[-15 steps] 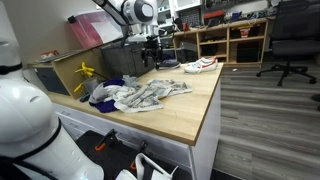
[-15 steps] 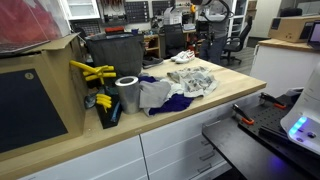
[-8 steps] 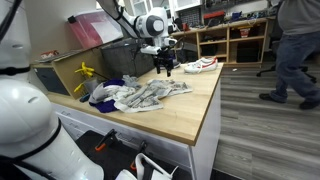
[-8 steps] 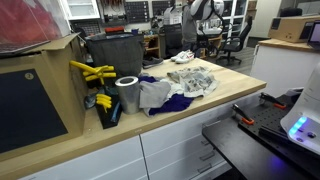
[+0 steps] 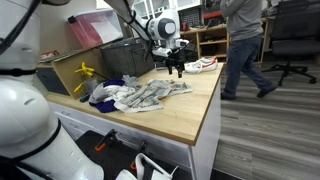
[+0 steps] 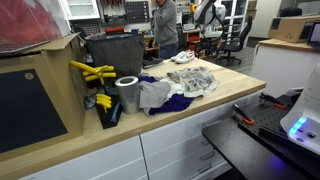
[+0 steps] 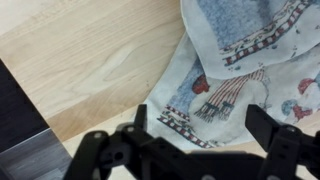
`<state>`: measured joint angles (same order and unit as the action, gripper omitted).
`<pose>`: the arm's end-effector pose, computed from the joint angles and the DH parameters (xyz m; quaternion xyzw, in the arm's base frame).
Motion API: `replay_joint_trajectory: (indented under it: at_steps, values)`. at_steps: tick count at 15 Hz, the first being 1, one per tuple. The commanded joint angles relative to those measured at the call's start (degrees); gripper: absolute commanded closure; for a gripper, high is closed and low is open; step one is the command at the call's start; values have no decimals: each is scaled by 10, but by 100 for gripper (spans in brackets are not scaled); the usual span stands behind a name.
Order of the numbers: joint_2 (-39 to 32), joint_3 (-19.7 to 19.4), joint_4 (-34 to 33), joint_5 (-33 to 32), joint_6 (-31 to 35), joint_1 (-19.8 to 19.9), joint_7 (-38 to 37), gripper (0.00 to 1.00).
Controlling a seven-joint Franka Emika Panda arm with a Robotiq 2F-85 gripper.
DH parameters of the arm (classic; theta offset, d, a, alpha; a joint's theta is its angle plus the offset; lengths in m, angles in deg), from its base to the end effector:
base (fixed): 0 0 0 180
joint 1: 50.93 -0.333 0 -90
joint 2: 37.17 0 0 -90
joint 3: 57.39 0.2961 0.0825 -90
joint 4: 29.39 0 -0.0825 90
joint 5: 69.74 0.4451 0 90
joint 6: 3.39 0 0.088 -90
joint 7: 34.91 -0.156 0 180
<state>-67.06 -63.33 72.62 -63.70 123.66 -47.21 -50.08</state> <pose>0.6722 -0.1068 0.1516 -0.9694 0.2417 0.0410 0.0127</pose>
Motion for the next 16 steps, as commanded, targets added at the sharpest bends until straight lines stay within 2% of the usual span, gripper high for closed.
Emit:
replay_joint_trajectory:
  at_steps: [1,7,12,13,15,16]
  values:
    - [-46,-6,-46,1,-6,8,-11,0]
    - [-118,-6,-94,0,-11,6,-13,0]
    - [-144,-10,-126,-3,-19,6,-12,0]
    - [-147,-12,-132,-4,-19,6,-13,23]
    - [-155,-14,-143,-3,-20,10,-12,34]
    - [-158,-15,-145,-3,-19,12,-12,44]
